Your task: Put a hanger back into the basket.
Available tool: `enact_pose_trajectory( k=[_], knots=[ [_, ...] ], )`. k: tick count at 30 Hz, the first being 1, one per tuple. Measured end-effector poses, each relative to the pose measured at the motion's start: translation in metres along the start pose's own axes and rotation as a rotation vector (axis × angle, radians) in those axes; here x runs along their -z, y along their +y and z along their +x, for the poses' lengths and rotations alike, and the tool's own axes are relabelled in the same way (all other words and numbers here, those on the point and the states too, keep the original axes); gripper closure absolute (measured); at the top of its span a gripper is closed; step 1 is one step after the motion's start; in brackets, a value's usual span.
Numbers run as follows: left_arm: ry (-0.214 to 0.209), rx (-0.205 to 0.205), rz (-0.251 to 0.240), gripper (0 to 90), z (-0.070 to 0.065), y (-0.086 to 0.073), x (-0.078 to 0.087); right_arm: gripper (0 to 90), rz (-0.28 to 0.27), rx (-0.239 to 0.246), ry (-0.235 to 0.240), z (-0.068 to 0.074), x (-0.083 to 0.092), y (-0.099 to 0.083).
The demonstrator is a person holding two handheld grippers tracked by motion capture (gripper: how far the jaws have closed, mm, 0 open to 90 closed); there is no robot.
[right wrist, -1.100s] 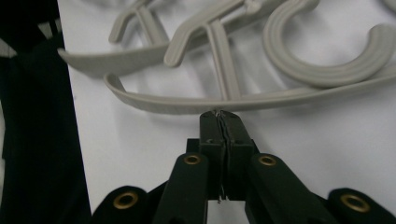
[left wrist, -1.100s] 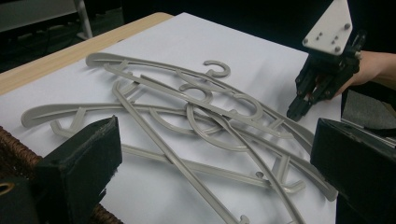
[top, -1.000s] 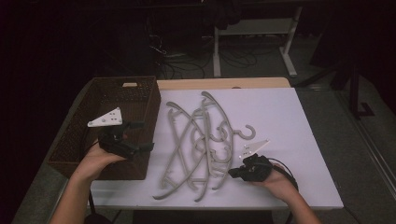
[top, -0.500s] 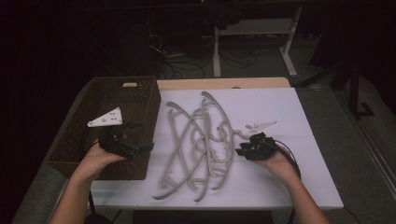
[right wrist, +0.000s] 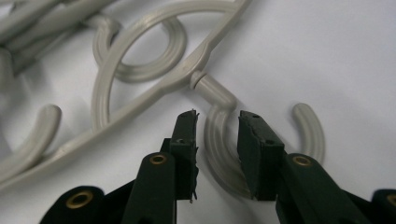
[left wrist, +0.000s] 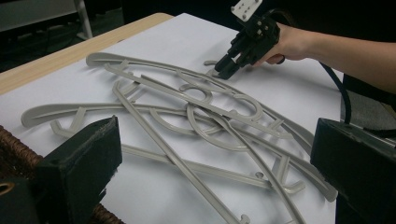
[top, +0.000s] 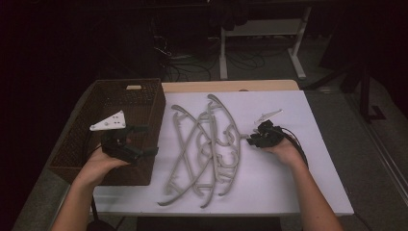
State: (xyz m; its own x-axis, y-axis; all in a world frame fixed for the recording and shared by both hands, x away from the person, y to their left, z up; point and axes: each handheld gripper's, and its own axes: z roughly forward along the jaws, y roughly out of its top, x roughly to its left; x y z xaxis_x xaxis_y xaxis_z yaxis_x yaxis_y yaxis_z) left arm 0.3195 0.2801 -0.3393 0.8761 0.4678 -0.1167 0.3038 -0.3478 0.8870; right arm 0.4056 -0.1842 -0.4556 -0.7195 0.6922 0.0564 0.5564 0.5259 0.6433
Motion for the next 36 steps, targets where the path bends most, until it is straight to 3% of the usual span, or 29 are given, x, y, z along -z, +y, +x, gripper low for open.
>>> enact_pose_trajectory(
  k=[5,8,11,22,30,36],
  knots=[
    [0.000,0.000,0.000,1.9,0.000,0.000,0.000,77.2,-0.004,0.069,-0.004,0.002,0.000,-0.001],
    [0.001,0.000,0.000,1.9,0.000,0.000,0.000,77.5,-0.007,0.078,0.001,0.001,0.001,-0.001],
    [0.000,0.000,-0.001,1.9,0.000,0.000,0.000,78.4,-0.022,0.063,0.022,-0.002,0.004,0.000],
    [-0.005,-0.003,0.001,1.9,-0.001,0.001,-0.001,78.6,-0.026,0.042,0.030,0.003,0.018,0.005],
    [-0.010,-0.004,0.001,1.9,-0.002,0.001,-0.003,79.1,-0.055,0.052,0.017,0.012,0.040,0.024],
    [-0.010,-0.003,0.001,1.9,-0.002,0.001,-0.003,79.2,-0.052,0.063,0.036,0.024,0.042,0.040]
  ],
)
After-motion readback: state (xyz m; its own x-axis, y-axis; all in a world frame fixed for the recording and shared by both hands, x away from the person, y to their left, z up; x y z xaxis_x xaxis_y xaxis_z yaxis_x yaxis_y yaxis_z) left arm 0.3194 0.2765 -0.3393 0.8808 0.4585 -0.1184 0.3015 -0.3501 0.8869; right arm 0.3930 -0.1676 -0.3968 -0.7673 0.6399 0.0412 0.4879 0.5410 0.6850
